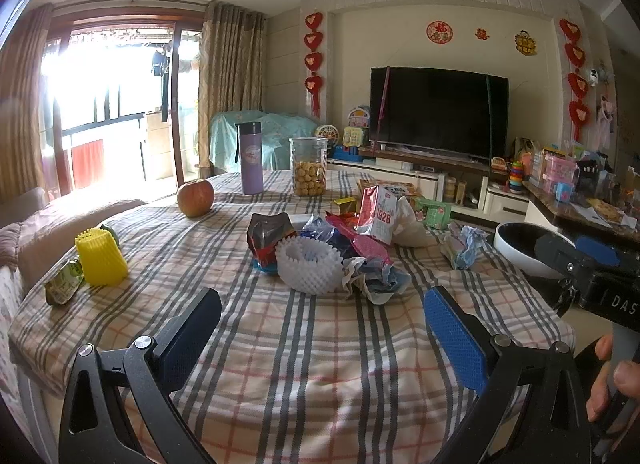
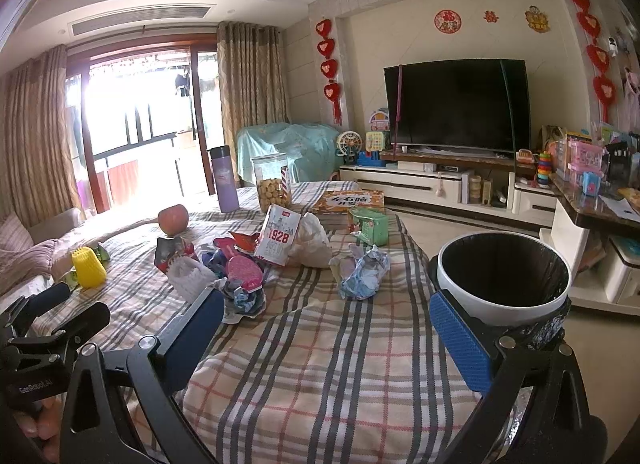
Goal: Collect trash
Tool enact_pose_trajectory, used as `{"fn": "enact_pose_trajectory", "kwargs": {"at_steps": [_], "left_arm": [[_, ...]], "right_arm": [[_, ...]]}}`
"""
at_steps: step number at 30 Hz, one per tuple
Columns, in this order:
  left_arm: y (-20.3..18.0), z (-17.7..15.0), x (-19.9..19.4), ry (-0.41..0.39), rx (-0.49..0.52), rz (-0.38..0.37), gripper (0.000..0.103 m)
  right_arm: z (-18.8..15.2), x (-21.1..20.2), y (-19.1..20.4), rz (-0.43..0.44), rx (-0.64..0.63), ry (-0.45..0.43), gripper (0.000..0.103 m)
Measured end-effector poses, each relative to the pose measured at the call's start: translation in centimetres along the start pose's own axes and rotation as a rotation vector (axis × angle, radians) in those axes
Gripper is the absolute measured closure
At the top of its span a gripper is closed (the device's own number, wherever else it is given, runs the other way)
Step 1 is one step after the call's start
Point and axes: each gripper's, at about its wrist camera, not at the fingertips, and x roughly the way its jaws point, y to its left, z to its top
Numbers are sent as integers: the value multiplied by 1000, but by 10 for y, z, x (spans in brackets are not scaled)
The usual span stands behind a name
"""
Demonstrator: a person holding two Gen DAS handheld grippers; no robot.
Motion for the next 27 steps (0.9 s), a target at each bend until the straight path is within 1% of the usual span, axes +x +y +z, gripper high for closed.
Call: {"fn": "enact_pose_trajectory", "kwargs": {"at_steps": [18,23,27], "left_arm": [[-2,2,-4,-5,1,-3,1],[-5,3,1,9,4,-19,1],[-7,4,15,41,10,-38,1]], "right_arm": [[0,-1,0,4,4,-2,0],[3,1,1,9,11,9,0],[5,12,-2,19,17,37,0]]}}
